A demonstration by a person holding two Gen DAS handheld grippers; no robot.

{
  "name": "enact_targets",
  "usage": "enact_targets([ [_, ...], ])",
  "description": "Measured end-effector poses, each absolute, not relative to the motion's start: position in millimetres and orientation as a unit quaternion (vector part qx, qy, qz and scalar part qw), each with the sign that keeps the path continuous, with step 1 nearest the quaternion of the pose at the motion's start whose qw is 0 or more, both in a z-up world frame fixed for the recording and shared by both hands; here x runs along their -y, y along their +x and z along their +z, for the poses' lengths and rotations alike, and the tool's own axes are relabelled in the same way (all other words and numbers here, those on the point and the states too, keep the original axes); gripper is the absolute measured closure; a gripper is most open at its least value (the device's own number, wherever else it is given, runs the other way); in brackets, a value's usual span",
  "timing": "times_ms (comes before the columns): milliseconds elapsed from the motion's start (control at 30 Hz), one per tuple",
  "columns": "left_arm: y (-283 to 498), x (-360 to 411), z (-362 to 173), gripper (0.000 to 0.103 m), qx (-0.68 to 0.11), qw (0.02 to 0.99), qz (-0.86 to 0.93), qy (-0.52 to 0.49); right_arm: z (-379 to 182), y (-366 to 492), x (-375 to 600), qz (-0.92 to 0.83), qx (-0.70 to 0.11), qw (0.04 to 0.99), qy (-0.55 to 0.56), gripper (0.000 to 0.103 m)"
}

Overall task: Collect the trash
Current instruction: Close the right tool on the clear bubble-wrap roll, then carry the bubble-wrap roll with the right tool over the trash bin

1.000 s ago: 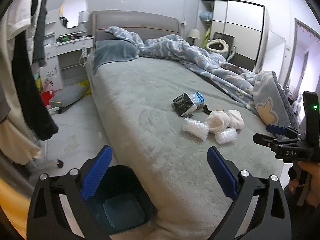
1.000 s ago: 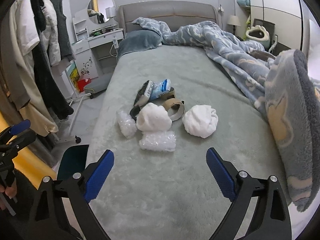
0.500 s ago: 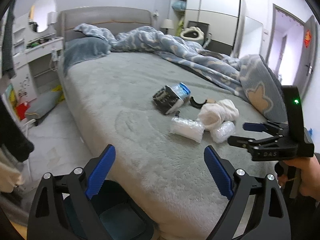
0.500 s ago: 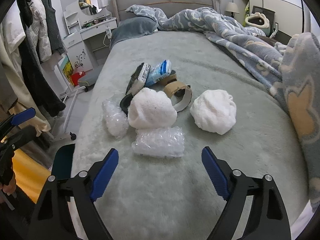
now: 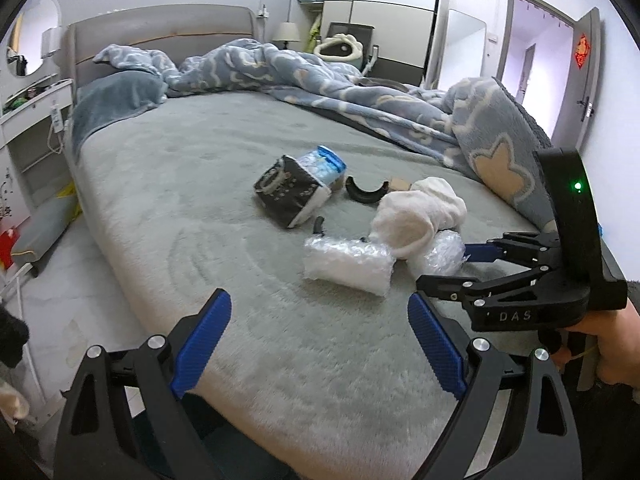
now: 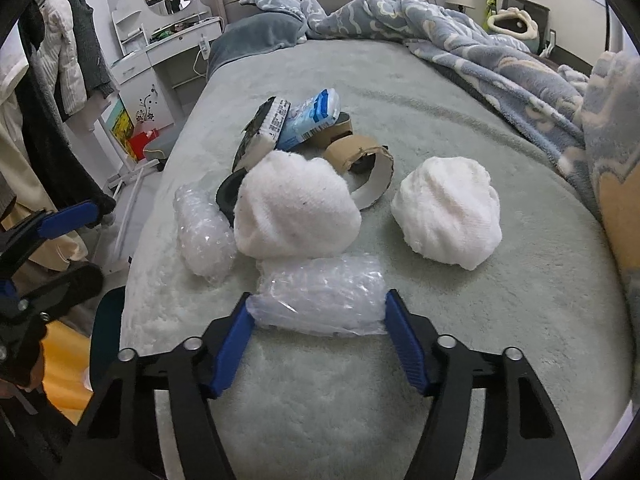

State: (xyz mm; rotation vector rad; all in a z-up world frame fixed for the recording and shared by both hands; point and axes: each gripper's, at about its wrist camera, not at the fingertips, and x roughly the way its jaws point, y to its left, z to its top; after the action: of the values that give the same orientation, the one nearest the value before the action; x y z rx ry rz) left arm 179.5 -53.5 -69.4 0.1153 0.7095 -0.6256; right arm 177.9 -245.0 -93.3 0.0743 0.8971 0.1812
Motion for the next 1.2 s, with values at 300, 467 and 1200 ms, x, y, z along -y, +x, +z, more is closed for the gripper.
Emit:
enact_targets([
  [300, 201, 77, -80, 0.011, -0.344, 0.881, -0.317, 0.067, -89, 178, 257, 0.097, -0.435, 0.894, 0.047, 0.041],
  [467, 211, 88, -83, 0.016, -0.347, 0.879, -0.32, 0.064, -87, 174, 267, 0.097, -0.432, 0.895, 0.05, 0.041],
  [1200, 201, 73, -59, 0.039, -0.348, 0.892, -0.286, 0.034, -25, 152, 270, 0.081, -0.364, 0.927, 0.04, 0.042],
])
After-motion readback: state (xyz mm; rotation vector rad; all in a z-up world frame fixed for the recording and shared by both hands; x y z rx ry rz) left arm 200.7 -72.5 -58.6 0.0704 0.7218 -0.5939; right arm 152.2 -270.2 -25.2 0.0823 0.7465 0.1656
